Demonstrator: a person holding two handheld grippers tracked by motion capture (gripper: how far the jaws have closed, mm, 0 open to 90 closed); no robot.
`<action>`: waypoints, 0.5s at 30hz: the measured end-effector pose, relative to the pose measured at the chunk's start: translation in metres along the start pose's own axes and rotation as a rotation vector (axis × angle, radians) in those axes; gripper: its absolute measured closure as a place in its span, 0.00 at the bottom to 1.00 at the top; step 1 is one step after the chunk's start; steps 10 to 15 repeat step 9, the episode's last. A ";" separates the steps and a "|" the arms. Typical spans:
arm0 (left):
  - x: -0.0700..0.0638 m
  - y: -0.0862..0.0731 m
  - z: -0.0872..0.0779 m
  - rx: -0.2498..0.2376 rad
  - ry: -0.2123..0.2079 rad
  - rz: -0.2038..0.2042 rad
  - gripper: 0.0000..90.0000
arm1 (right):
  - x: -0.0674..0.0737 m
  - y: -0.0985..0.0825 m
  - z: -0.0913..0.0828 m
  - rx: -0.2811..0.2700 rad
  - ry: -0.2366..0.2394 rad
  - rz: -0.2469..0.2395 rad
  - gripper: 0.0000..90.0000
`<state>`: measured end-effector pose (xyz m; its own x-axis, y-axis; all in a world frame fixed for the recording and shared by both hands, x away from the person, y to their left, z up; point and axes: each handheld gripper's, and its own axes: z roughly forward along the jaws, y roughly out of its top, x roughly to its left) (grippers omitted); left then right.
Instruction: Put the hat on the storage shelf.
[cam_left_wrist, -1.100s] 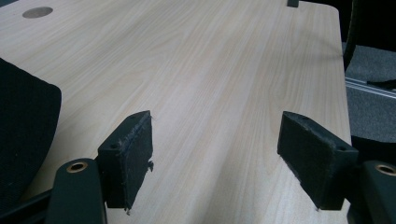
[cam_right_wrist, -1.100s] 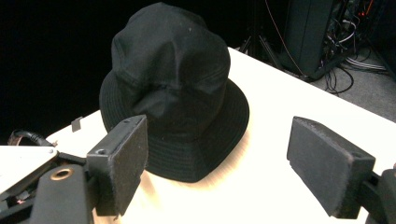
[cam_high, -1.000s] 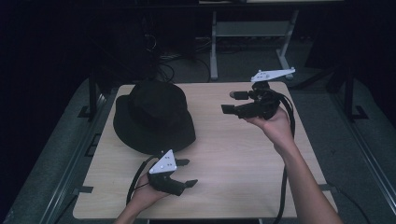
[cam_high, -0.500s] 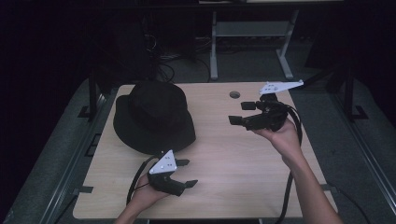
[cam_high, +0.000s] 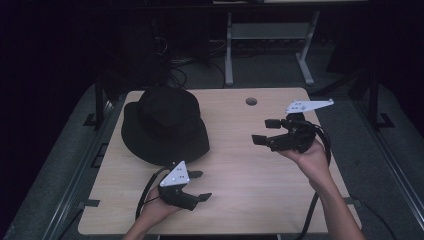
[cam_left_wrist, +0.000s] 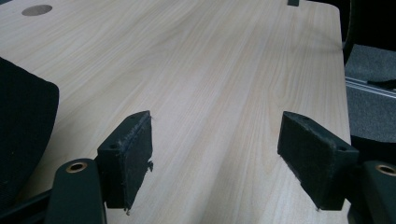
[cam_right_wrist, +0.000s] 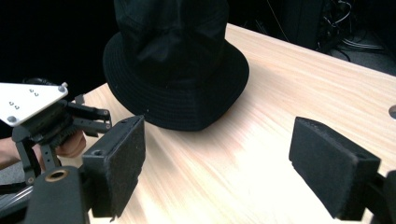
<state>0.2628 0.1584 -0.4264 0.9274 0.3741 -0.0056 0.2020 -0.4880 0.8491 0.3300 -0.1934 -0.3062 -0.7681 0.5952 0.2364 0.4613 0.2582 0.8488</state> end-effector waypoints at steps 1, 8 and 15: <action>0.000 0.000 0.000 0.000 0.000 0.000 0.29 | 0.000 -0.003 -0.001 0.001 -0.004 0.001 0.20; 0.000 -0.001 0.000 -0.008 0.000 -0.008 0.29 | 0.003 -0.019 -0.009 -0.006 -0.014 0.011 0.20; 0.000 0.000 -0.001 -0.009 0.000 -0.009 0.29 | 0.004 -0.024 -0.013 0.002 -0.020 0.007 0.20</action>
